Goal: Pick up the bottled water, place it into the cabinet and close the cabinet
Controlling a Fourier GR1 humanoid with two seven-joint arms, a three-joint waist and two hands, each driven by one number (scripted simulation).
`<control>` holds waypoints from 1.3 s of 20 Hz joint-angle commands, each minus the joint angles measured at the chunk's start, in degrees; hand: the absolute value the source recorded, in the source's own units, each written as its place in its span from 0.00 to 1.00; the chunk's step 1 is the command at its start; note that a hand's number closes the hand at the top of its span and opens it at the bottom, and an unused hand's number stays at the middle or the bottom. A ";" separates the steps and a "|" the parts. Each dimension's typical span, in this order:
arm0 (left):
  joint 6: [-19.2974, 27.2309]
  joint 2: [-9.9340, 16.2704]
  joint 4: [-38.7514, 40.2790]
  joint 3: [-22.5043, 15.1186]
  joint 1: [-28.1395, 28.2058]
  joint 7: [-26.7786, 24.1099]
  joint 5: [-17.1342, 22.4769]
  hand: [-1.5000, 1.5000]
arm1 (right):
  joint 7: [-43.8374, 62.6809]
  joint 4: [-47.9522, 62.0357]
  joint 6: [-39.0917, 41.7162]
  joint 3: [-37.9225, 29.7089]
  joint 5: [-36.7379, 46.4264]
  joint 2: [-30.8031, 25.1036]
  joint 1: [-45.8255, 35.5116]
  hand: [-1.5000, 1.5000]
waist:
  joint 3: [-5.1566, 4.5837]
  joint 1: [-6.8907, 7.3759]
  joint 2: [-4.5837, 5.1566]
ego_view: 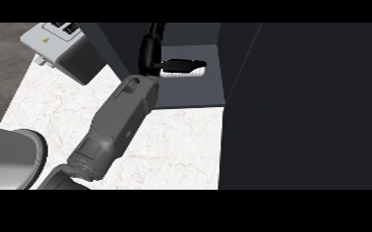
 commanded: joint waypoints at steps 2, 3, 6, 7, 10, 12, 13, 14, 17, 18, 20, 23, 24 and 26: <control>-4.97 2.13 -4.37 0.12 7.37 -3.13 0.89 0.00 | 2.18 -2.56 0.28 -3.24 -3.14 -1.90 0.20 0.00 | -0.20 2.35 -0.78; -5.39 2.72 -6.04 -0.05 7.82 -2.43 1.62 0.00 | 4.10 -3.66 -2.10 -1.07 -1.11 -0.18 -0.67 0.00 | -0.22 2.82 -0.90; -6.03 3.02 -10.58 -1.64 9.19 -0.20 3.26 0.00 | 2.28 -0.88 -2.25 0.22 0.49 0.51 -0.25 0.00 | -0.20 3.42 -1.16; -7.41 3.67 -13.49 -2.48 13.10 -0.92 3.29 0.00 | 1.22 -2.00 -2.22 0.25 -0.02 0.47 1.72 0.00 | -0.19 3.84 -1.43; -5.32 2.12 -21.12 -5.26 16.11 3.50 3.48 0.00 | 4.48 -5.85 -2.93 1.12 -0.06 -0.32 1.76 0.00 | -0.20 3.24 -1.19; -8.39 3.73 -27.28 -7.07 19.84 7.24 4.94 0.00 | 0.47 -2.24 -2.07 0.08 0.27 -0.14 2.07 0.00 | -0.17 4.08 -1.49; -5.91 2.30 -30.89 -8.34 20.91 9.29 4.58 0.00 | 1.40 -0.41 -2.84 -0.83 -0.28 0.47 0.70 0.00 | -0.16 4.07 -1.39; -6.88 2.93 -33.37 -8.95 23.01 9.55 5.06 0.00 | 1.85 0.34 -2.53 -1.64 -0.22 0.15 -1.17 0.00 | -0.16 4.40 -1.38; -4.94 3.27 -42.61 -10.54 27.39 13.03 5.47 0.00 | 2.52 -3.12 -2.73 1.68 0.25 0.25 1.51 0.00 | -0.18 3.95 -1.33; -5.89 3.65 -45.13 -11.41 31.06 13.19 5.86 0.00 | -0.08 -3.66 -1.62 3.37 1.23 -0.90 6.06 0.00 | -0.18 3.81 -1.50; -4.10 4.27 -53.74 -13.87 34.29 16.98 4.87 0.00 | 4.15 -7.23 -3.55 3.67 1.16 -0.56 4.22 0.00 | -0.19 3.90 -1.36; -2.00 4.32 -64.98 -17.69 43.26 18.77 3.64 0.00 | 0.50 -6.44 -1.55 2.66 0.81 -2.52 6.74 0.00 | -0.16 3.39 -1.32; -1.18 5.13 -69.13 -18.90 46.21 19.96 3.08 0.00 | 2.96 -7.11 -1.77 1.23 -1.06 -2.72 5.38 0.00 | -0.16 3.66 -1.26; -1.42 7.36 -76.85 -19.20 49.42 24.03 4.04 0.00 | -0.06 -2.83 -2.38 2.93 1.73 -0.87 3.69 0.00 | -0.15 3.40 -1.13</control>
